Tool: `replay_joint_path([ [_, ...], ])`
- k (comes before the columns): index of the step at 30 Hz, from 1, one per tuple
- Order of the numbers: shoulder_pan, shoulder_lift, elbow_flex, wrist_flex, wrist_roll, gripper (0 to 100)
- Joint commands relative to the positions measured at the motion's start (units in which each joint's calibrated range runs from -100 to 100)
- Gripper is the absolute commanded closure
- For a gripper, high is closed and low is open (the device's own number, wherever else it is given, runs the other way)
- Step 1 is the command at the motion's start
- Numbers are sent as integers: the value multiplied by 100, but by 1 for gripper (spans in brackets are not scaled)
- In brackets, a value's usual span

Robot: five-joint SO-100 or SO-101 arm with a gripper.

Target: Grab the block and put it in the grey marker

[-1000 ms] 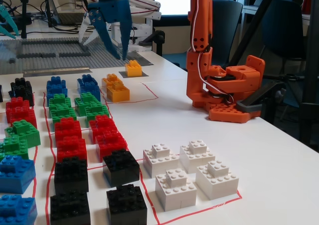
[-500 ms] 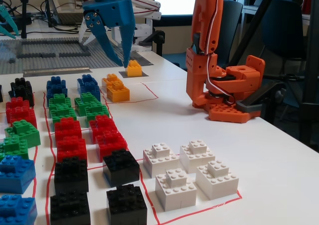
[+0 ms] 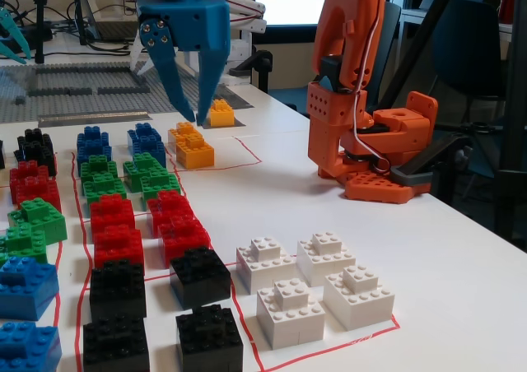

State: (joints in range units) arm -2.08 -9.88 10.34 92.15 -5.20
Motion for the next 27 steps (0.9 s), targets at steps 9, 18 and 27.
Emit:
replay_joint_path([
  [9, -108, -583, -22, -349, -68, 100],
  [18, -133, -411, -276, -276, -73, 100],
  [27, -175, -376, -276, -260, -73, 100],
])
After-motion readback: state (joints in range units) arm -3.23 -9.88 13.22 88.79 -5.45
